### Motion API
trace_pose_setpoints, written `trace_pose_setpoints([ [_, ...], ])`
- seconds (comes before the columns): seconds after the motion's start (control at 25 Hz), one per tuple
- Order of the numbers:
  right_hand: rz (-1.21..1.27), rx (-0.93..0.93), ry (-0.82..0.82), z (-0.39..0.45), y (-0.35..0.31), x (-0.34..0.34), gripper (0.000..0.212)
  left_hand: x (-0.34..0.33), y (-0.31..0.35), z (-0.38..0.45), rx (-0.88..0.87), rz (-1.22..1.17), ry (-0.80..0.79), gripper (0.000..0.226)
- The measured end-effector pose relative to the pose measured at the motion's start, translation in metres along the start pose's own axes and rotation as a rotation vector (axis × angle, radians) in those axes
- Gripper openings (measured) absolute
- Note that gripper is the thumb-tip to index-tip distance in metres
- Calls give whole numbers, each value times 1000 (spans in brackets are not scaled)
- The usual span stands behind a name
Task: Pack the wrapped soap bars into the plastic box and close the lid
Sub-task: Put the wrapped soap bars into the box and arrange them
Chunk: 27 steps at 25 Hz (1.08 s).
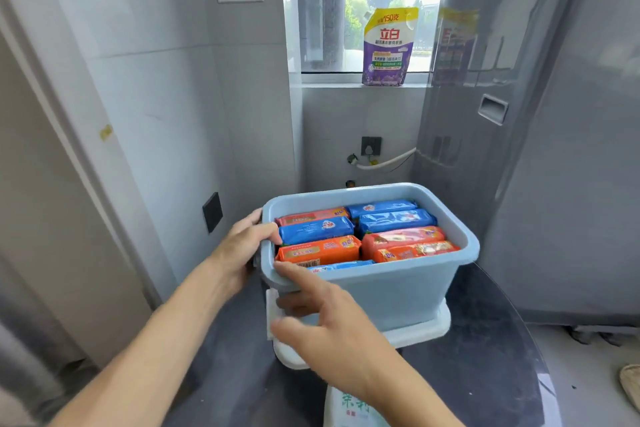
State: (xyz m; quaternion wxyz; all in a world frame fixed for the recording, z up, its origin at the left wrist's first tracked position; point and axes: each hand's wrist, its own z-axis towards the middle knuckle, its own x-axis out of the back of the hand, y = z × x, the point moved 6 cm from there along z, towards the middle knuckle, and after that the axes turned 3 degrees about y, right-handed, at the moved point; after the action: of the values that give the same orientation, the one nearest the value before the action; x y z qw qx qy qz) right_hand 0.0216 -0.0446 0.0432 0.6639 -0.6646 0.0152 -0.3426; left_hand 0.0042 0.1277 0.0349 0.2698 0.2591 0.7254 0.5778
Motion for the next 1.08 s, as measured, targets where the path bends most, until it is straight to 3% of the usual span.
trace_pose_setpoints([
  [0.08,-136,74,-31,6,-4,8,69,-3,1,11,5,-57,-17,38],
  [0.16,-174,109,-44,6,-3,26,64,-4,-2,17,-4,-130,77,38],
  [0.2,-167,116,-73,4,-4,36,62,1,0,17,-45,-52,173,41],
  [0.28,-164,120,-115,-6,-4,56,56,11,24,8,-255,425,395,53],
  [0.32,-208,117,-117,-11,-3,65,48,6,37,2,-407,657,397,56],
  [0.36,-313,101,-129,-15,2,72,39,-6,47,-4,-508,812,276,55],
  [0.4,-454,66,-167,-20,10,74,33,-19,49,-9,-502,875,75,54],
  [0.48,-732,-64,-308,-29,34,71,40,-42,38,-22,-351,943,-265,48],
  [0.52,-847,-141,-389,-35,48,66,49,-46,34,-25,-315,971,-328,43],
  [0.68,-937,-290,-546,-48,80,42,57,-42,36,-19,-329,953,-336,15],
  [0.76,-918,-306,-544,-46,84,40,55,-42,39,-11,-356,1108,-298,8],
  [0.92,-920,-298,-505,-38,88,37,57,-51,39,3,-341,1476,-320,20],
  [1.08,-1103,-116,-367,-29,88,22,65,-53,43,3,-504,1360,-156,24],
])
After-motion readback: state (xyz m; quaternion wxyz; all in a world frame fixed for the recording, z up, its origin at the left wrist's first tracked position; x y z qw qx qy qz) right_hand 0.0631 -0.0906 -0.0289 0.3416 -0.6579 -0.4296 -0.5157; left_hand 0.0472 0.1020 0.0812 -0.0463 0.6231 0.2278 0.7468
